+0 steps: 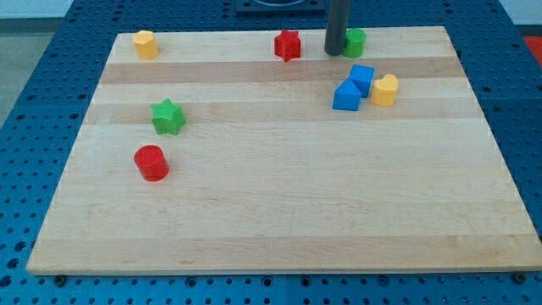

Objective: Slide the green circle to the top right

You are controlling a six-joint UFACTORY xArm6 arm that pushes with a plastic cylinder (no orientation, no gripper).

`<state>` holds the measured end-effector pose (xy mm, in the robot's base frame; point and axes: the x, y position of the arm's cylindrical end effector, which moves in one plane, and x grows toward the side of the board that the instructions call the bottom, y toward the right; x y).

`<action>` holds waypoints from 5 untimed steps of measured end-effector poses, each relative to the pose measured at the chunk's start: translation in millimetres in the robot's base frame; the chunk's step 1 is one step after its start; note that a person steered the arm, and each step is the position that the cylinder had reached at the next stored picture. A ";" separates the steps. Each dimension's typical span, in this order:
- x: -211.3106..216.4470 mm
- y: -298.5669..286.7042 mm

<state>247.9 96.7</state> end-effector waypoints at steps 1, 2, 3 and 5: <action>-1.8 22.3; -14.9 30.5; -23.8 35.4; -23.9 47.5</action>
